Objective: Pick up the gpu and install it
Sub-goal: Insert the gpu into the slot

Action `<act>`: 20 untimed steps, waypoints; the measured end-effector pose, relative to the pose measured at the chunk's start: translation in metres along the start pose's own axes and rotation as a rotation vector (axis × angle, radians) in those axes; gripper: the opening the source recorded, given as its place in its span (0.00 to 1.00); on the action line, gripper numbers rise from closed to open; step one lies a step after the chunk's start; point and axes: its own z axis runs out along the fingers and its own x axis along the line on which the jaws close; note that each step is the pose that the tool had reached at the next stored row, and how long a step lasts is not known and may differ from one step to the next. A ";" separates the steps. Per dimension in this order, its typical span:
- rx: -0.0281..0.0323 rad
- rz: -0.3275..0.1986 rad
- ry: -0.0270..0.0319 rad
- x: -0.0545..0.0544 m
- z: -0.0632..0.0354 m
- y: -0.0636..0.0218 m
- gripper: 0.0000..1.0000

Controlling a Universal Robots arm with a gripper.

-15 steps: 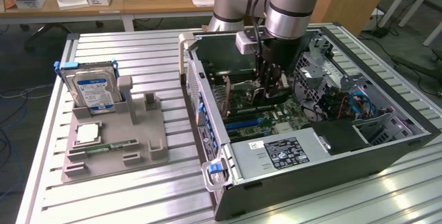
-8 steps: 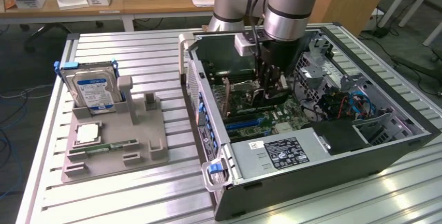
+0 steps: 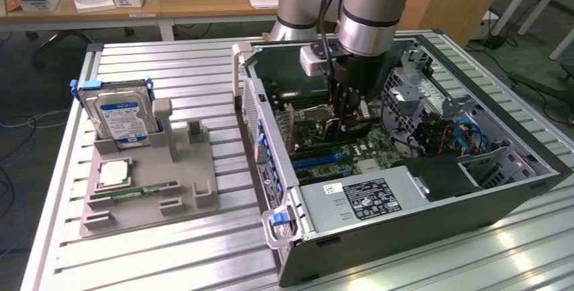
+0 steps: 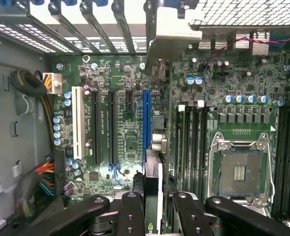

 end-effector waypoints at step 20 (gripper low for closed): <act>0.0011 0.000 0.0000 0.010 0.0018 0.0084 0.27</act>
